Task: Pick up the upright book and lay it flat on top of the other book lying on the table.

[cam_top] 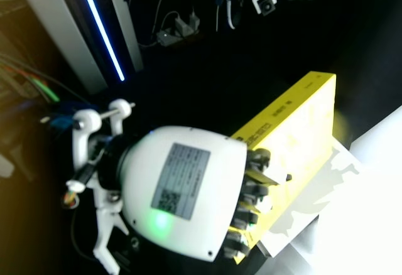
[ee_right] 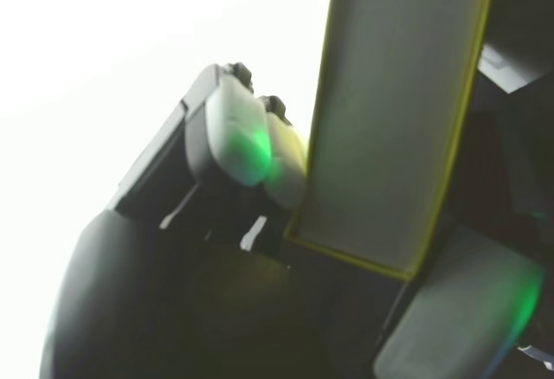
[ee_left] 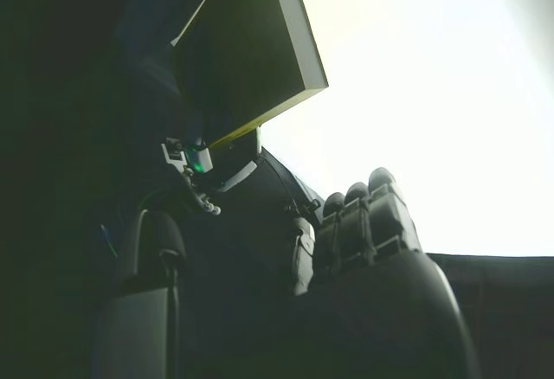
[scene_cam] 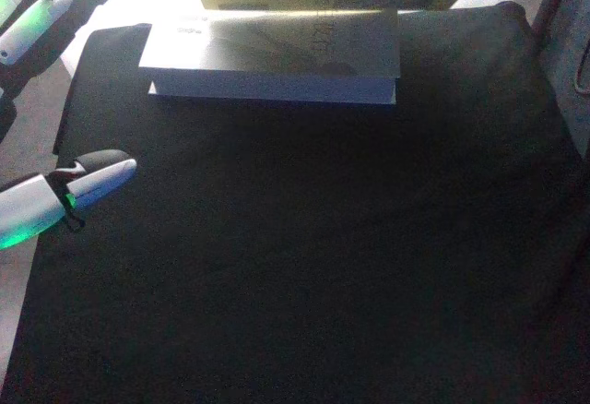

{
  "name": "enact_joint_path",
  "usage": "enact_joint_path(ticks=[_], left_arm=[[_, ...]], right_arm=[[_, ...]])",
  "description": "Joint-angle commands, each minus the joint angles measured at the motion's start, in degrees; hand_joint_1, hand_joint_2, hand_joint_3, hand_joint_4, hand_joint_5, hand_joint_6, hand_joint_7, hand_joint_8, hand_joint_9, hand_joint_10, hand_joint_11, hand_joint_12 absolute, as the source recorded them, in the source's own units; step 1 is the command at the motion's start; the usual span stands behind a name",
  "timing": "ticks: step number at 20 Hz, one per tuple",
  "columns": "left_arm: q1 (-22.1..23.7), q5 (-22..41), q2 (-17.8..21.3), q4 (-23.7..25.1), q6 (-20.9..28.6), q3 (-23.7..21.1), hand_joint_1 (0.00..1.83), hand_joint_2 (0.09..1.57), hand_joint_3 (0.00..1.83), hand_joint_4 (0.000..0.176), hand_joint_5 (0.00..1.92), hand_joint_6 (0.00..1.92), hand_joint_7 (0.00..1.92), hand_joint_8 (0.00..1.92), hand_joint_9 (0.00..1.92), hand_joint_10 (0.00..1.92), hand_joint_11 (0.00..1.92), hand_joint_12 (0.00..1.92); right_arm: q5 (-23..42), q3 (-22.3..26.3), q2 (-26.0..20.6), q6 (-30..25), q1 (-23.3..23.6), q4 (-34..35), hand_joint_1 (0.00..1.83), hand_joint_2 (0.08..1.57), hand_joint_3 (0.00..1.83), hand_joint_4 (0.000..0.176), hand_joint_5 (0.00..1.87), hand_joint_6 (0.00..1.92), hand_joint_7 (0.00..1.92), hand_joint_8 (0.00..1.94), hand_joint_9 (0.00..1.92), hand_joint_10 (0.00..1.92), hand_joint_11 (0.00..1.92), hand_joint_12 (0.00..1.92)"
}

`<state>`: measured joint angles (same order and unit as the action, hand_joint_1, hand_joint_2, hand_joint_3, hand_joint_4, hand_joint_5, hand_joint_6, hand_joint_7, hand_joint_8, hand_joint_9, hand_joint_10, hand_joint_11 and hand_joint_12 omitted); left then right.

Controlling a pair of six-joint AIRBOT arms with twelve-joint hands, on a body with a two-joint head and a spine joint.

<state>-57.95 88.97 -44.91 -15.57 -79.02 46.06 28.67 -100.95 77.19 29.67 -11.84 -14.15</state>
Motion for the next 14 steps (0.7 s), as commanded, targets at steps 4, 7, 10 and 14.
enact_joint_path(ticks=[4,7,10,14], left_arm=[[0.71,7.31,-0.18,0.42,0.13,0.32,0.65,1.11,0.00,0.176,0.00,0.00,0.00,0.00,0.00,0.00,0.00,0.00],[0.70,7.35,-0.27,0.15,0.17,0.32,0.63,1.11,0.00,0.176,0.00,0.00,0.00,0.00,0.00,0.00,0.00,0.00],[0.70,7.49,-0.28,-0.03,0.18,0.28,0.60,1.11,0.00,0.176,0.00,0.00,0.00,0.00,0.00,0.00,0.00,0.00],[0.69,7.47,-0.28,-0.26,0.18,0.26,0.60,1.11,0.00,0.176,0.00,0.00,0.00,0.00,0.00,0.00,0.00,0.00]], right_arm=[[1.21,0.86,0.63,0.18,-2.35,-2.23,1.08,0.73,1.20,0.000,0.87,1.87,1.30,1.94,1.43,1.92,1.44,1.92],[1.23,1.99,0.85,0.17,-3.49,-4.02,0.99,0.80,1.16,0.000,0.75,1.88,1.09,1.94,1.22,1.92,1.29,1.92],[1.23,2.85,0.95,-0.31,-4.55,-5.34,1.07,0.92,0.94,0.008,0.63,1.92,0.73,1.75,0.90,1.92,1.02,1.92],[1.23,3.63,0.96,-0.45,-5.52,-6.96,0.73,1.32,0.09,0.000,0.37,0.89,0.55,1.01,0.55,1.35,0.43,1.75]])
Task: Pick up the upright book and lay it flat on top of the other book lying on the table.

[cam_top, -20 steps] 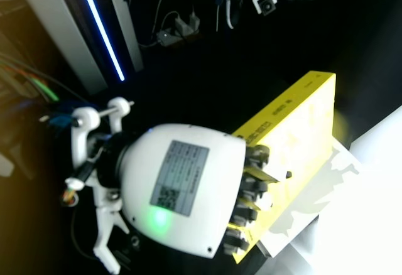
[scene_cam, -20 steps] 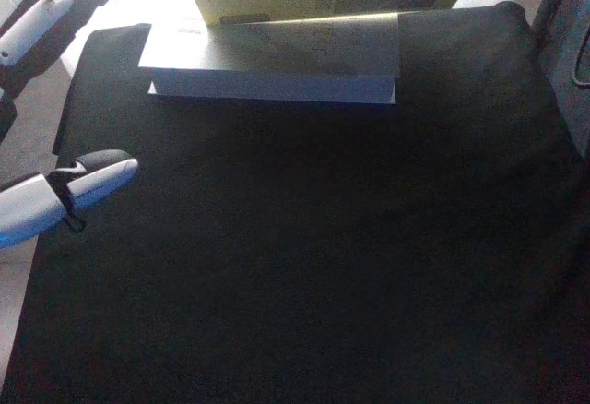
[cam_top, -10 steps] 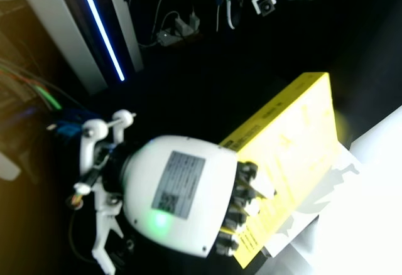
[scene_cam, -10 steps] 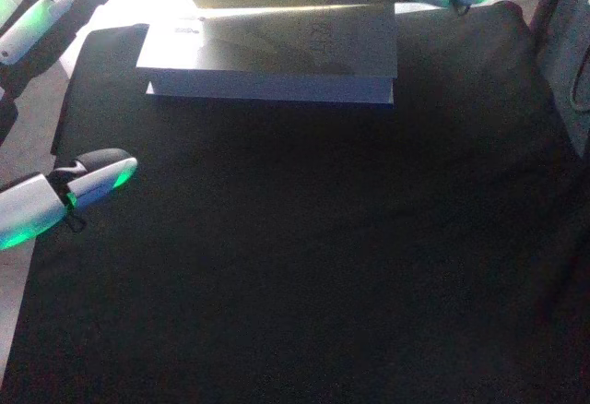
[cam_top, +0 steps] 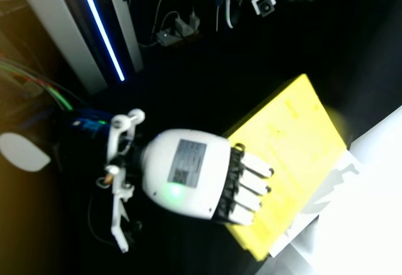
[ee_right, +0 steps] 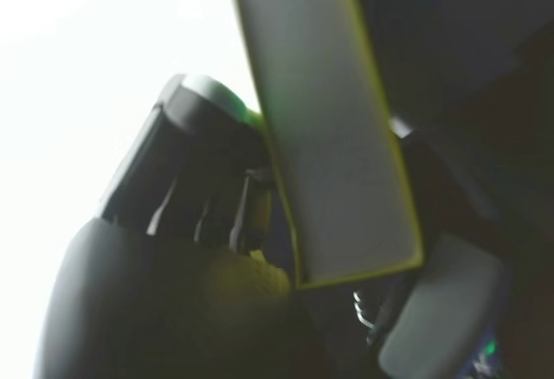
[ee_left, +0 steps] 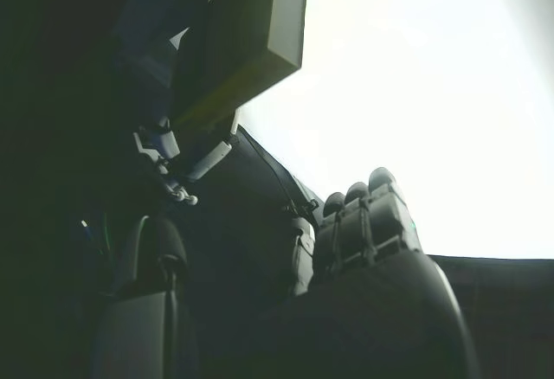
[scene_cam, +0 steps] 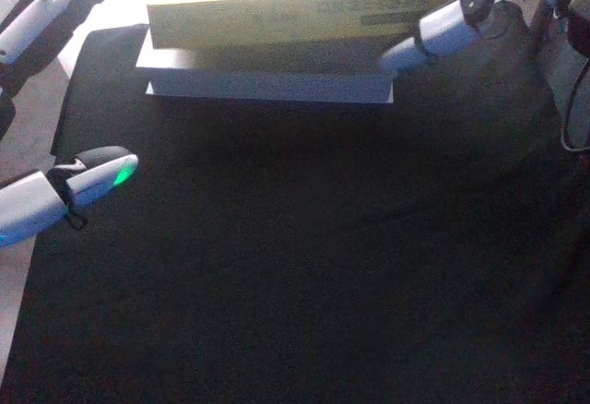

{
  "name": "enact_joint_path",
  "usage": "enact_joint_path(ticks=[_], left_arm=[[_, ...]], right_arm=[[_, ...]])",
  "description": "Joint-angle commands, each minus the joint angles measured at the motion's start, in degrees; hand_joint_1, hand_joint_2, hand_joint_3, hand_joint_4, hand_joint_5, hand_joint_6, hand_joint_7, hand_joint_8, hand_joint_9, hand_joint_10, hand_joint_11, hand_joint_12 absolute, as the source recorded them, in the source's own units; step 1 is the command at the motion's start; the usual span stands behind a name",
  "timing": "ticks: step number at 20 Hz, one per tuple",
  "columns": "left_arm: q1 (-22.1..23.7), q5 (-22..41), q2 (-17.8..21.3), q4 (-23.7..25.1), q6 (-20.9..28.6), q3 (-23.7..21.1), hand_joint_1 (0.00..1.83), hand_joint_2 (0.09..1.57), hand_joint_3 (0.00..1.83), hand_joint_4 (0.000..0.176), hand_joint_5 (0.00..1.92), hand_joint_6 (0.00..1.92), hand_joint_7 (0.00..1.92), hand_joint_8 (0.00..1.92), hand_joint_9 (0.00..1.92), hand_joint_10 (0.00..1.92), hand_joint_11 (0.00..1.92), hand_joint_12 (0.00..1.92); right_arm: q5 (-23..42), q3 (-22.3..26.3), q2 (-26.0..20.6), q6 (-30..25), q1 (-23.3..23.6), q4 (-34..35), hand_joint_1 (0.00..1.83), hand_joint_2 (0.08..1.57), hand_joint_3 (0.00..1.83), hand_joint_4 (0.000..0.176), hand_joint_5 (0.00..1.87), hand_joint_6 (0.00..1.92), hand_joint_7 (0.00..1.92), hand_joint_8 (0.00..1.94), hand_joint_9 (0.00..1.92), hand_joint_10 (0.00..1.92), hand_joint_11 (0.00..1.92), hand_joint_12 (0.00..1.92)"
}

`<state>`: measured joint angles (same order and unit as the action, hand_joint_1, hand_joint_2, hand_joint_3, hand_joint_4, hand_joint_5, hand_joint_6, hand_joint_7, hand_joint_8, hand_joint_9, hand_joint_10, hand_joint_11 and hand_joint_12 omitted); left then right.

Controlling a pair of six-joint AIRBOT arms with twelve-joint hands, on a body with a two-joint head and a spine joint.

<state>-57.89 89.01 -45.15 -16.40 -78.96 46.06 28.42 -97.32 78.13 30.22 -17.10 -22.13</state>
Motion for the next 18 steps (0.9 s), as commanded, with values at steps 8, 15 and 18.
enact_joint_path(ticks=[8,15,18], left_arm=[[0.62,7.49,-0.14,0.32,0.14,0.18,0.61,1.13,0.00,0.176,0.00,0.00,0.00,0.00,0.00,0.00,0.00,0.00],[0.54,6.99,-0.12,-0.72,0.15,-0.06,0.62,1.13,0.00,0.176,0.00,0.00,0.00,0.00,0.00,0.00,0.00,0.00],[-0.85,7.46,0.60,-2.23,0.14,-0.79,0.63,1.14,0.00,0.175,0.00,0.00,0.00,0.00,0.00,0.00,0.00,0.00]], right_arm=[[1.25,-0.03,-0.02,-3.25,-0.91,0.50,0.19,1.46,0.00,0.000,0.00,0.00,0.00,0.00,0.01,0.04,0.00,0.23],[4.63,7.82,-8.38,-7.24,-2.94,0.45,0.41,1.31,0.00,0.000,0.00,0.00,0.00,0.00,0.00,0.00,0.00,0.00],[12.22,13.09,-12.67,-13.09,-6.11,-1.14,0.29,1.28,0.00,0.000,0.00,0.00,0.00,0.00,0.00,0.00,0.00,0.00]])
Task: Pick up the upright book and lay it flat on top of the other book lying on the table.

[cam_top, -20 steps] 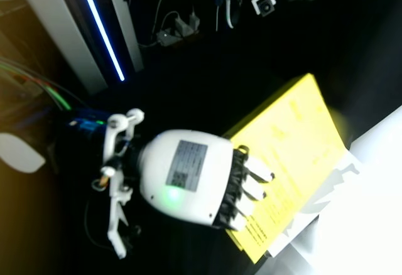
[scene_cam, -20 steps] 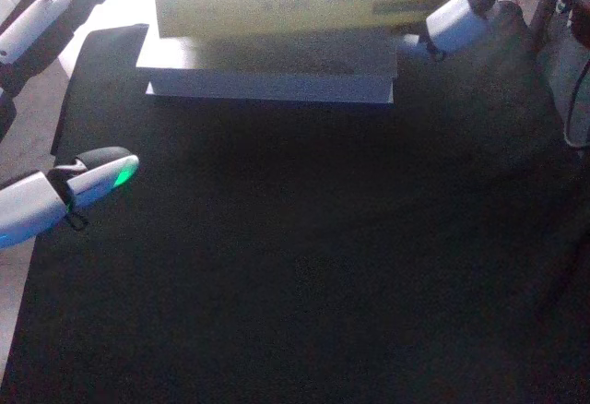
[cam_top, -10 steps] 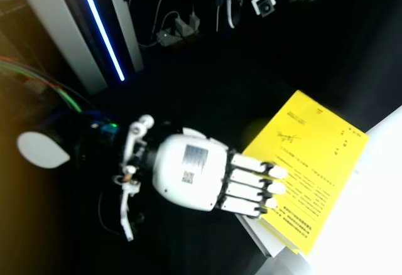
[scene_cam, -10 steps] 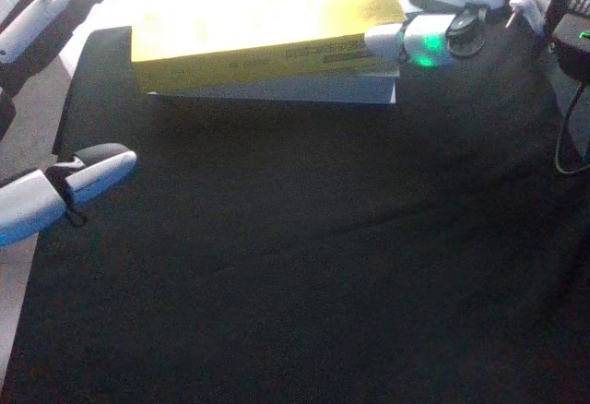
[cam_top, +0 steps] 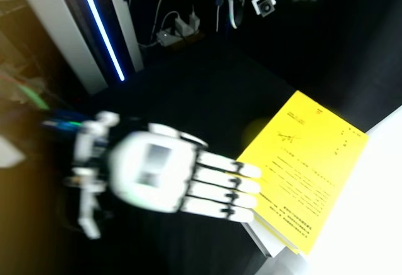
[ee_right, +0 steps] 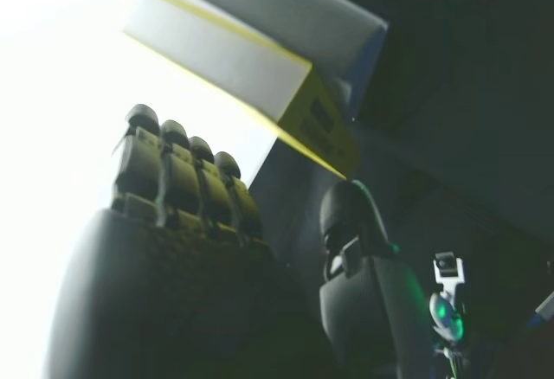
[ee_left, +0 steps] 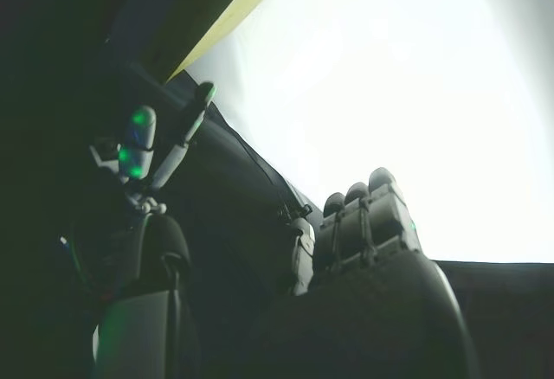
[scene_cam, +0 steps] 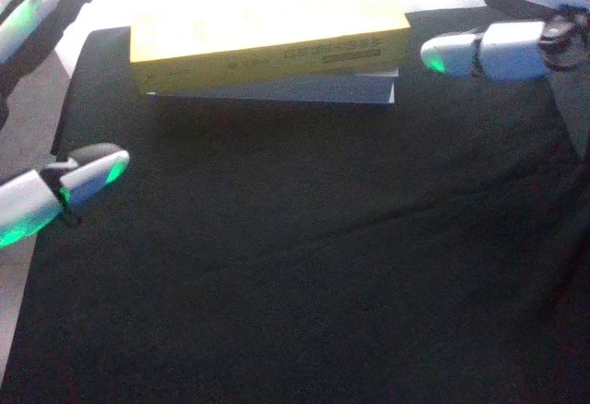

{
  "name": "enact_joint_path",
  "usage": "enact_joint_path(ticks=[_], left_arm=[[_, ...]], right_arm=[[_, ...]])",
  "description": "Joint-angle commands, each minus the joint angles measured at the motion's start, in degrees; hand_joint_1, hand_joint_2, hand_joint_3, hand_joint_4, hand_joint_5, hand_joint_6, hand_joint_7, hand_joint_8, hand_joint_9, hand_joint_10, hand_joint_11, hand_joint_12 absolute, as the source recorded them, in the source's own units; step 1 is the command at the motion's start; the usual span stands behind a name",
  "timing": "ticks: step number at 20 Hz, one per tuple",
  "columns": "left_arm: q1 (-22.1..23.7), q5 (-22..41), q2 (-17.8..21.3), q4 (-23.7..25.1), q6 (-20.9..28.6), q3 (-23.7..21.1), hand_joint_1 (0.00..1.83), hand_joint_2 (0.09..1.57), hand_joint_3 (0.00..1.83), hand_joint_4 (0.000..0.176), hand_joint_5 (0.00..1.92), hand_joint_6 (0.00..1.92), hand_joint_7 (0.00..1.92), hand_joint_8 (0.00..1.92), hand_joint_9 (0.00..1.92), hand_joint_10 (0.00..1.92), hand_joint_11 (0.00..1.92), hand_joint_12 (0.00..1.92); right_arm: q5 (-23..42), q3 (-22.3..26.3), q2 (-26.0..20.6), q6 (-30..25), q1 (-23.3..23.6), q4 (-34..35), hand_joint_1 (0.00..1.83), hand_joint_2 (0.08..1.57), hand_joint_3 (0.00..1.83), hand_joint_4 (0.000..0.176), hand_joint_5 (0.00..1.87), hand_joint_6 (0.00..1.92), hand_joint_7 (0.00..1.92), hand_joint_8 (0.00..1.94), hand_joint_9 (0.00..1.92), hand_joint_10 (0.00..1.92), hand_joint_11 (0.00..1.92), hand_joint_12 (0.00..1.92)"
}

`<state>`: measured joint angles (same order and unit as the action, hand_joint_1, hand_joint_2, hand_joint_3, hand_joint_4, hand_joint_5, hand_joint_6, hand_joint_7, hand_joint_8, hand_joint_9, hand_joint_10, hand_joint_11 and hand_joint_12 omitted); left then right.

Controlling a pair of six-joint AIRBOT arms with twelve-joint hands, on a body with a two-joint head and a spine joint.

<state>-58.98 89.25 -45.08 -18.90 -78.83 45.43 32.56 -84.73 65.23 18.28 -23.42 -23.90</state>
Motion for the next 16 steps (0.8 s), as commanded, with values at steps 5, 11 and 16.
enact_joint_path(ticks=[5,11,16], left_arm=[[-1.13,7.72,1.31,-1.16,0.01,-0.69,0.64,1.14,0.00,0.151,0.00,0.00,0.00,0.00,0.00,0.00,0.00,0.00],[-2.71,8.67,1.79,-2.59,0.00,-1.10,0.69,1.13,0.00,0.176,0.00,0.00,0.00,0.00,0.00,0.00,0.00,0.00],[-2.95,9.23,2.14,-2.81,-0.01,-1.12,0.55,1.12,0.00,0.176,0.00,0.00,0.00,0.00,0.00,0.00,0.00,0.00]], right_arm=[[18.49,5.34,-4.36,-9.26,-4.66,0.44,0.03,1.28,0.00,0.000,0.00,0.00,0.00,0.00,0.00,0.00,0.00,0.00],[31.15,13.03,-13.17,-9.24,-13.47,8.58,0.10,1.27,0.00,0.024,0.00,0.00,0.00,0.00,0.00,0.00,0.00,0.00],[40.31,15.46,-16.15,-9.24,-19.86,15.58,0.30,1.26,0.00,0.000,0.00,0.00,0.00,0.00,0.00,0.00,0.00,0.00]])
